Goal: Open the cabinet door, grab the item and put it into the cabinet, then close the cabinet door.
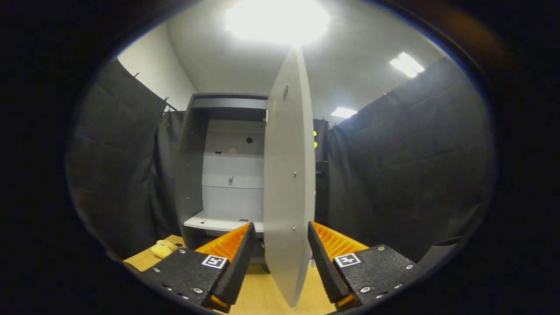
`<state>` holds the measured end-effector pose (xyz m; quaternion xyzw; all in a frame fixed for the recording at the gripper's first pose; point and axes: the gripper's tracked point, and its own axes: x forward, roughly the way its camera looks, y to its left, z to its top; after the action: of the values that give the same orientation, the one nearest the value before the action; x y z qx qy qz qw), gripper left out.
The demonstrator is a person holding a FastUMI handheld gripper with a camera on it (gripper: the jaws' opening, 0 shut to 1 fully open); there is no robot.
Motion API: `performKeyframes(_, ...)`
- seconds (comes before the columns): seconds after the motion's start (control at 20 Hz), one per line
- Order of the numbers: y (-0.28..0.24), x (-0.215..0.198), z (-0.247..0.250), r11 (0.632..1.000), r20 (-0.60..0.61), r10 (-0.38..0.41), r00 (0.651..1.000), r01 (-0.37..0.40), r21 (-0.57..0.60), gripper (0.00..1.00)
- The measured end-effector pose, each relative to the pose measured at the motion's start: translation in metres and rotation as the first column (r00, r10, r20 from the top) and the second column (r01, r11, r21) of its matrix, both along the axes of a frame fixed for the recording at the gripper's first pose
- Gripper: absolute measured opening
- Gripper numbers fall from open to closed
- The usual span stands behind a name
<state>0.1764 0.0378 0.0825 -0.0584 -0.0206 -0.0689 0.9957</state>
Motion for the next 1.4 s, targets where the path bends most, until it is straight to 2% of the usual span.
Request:
performKeyframes(0.1, 0.012, -0.001, -0.011, 1.000, -0.015, 0.020, 1.000, -0.020, 0.022, 0.89)
performKeyframes(0.2, 0.030, 0.000, -0.023, 0.998, -0.021, 0.051, 0.998, -0.050, 0.049, 0.92)
performKeyframes(0.5, 0.076, 0.015, -0.068, 0.990, 0.010, 0.074, 0.997, -0.075, 0.120, 0.92)
performKeyframes(0.8, 0.137, 0.026, -0.124, 0.971, -0.035, 0.177, 0.984, -0.169, 0.169, 0.93)
performKeyframes(0.95, 0.163, 0.029, -0.156, 0.962, -0.071, 0.209, 0.975, -0.192, 0.194, 0.93)
performKeyframes(1.4, 0.226, 0.032, -0.242, 0.953, -0.170, 0.286, 0.943, -0.261, 0.155, 0.92)
